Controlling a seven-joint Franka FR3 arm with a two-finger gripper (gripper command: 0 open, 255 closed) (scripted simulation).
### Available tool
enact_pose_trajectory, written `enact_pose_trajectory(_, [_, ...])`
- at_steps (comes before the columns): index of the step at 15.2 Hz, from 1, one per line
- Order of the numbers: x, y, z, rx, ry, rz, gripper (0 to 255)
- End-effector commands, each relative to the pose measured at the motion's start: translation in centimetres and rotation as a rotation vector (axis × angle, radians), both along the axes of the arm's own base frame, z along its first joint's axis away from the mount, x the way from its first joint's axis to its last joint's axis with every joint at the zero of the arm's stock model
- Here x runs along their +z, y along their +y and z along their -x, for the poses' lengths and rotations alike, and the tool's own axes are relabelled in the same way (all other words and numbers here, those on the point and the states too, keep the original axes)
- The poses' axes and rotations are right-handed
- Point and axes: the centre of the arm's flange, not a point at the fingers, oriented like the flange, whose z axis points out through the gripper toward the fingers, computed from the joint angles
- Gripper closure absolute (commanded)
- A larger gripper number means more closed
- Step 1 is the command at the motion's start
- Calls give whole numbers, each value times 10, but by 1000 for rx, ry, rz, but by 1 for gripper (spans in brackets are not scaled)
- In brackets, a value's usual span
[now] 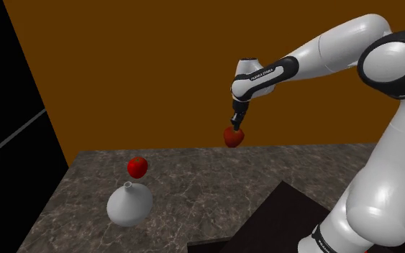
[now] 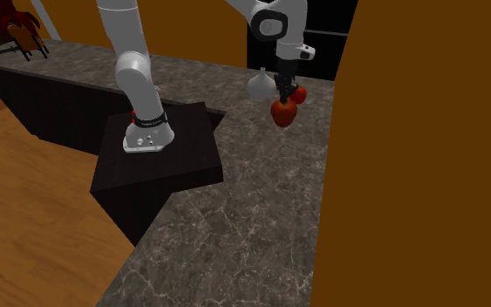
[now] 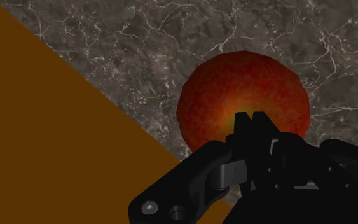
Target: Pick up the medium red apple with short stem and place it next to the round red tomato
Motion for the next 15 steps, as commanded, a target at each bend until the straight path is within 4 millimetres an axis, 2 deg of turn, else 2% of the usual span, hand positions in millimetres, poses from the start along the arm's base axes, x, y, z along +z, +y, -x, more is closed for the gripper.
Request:
enact_pose_trajectory(1, [2,27,-6,-2,-1,0,255])
enact_pose_trajectory(15, [3,204,-60,-2,-1,0,255])
